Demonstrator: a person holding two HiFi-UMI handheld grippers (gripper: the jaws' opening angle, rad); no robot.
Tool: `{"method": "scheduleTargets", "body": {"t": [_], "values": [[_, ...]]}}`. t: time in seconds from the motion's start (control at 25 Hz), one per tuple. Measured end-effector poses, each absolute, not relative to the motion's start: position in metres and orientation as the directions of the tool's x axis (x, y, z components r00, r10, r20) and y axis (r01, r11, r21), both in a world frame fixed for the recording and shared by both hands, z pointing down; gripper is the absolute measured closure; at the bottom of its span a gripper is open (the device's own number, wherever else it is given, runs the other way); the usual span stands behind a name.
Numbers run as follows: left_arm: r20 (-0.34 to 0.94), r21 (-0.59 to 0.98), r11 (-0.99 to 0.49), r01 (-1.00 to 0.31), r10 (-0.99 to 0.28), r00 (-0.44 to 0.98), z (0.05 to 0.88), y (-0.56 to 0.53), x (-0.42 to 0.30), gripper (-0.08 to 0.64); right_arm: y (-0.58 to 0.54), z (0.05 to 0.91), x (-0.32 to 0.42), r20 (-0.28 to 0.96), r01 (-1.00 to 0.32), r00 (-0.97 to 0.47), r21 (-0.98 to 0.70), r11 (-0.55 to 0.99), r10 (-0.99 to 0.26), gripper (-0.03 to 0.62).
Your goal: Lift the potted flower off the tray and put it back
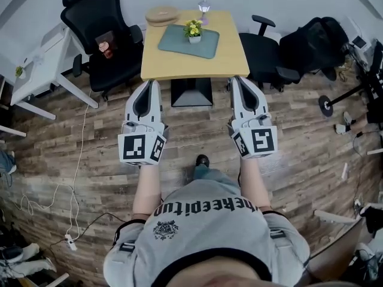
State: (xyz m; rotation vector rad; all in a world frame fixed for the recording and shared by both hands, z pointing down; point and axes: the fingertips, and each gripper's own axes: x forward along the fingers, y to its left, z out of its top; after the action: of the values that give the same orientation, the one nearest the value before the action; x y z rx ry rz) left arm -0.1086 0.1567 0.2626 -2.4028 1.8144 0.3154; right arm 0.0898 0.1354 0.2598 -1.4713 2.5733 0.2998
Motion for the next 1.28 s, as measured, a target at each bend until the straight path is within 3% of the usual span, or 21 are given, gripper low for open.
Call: {"method": "scheduleTargets", "body": {"t": [1.28], "values": [[-0.219, 0.021, -0.281, -0.960, -0.938, 0.270, 0.274, -0.020, -0.068, 0.557, -0.047, 0.281, 0.114, -0.235, -0.839, -0.538, 0.057, 0.541, -0.810, 0.589]]}}
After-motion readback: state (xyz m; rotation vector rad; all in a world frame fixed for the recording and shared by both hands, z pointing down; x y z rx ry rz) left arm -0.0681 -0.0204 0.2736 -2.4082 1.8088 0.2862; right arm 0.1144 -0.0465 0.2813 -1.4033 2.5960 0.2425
